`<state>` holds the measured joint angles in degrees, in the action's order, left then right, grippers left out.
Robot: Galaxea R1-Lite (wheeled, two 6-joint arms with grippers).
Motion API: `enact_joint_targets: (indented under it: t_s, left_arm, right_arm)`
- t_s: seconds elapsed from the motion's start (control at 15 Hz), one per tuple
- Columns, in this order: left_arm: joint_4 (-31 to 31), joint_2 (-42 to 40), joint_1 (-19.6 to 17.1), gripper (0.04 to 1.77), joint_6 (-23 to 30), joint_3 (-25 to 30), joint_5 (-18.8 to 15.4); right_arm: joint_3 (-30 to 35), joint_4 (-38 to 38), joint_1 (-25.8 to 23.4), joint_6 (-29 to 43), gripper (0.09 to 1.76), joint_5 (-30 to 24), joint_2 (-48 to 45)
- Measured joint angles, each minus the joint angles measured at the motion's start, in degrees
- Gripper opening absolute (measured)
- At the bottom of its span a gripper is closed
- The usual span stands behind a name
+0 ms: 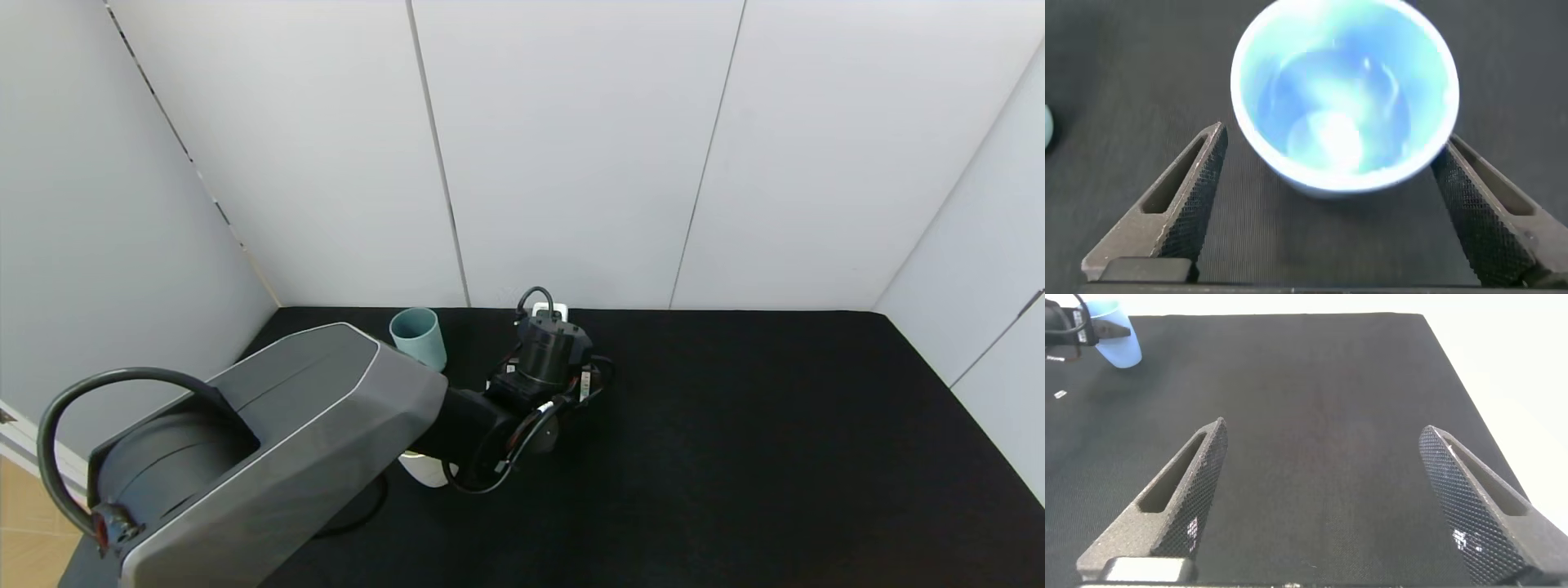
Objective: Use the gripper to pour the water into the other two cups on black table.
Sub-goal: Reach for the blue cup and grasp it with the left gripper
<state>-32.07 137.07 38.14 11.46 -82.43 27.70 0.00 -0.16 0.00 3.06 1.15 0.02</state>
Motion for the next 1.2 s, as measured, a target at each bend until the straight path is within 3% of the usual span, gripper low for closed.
enact_joint_targets:
  t_s: [0.53, 1.13, 1.2]
  left_arm:
    - [0.0, 2.9, -1.4, 1.72, -2.0, -5.2, -0.2]
    - [-0.2, 3.7, -1.6, 1.72, -2.1, -6.6, -0.3]
    - [-0.3, 3.7, -1.5, 1.59, -2.1, -6.7, -0.3]
  right_arm:
    - [0.0, 0.0, 0.0, 0.0, 1.71, 0.0, 0.0]
    - [0.0, 0.0, 0.0, 0.0, 1.71, 0.0, 0.0]
    - [0.0, 0.0, 0.0, 0.0, 1.71, 0.0, 0.0]
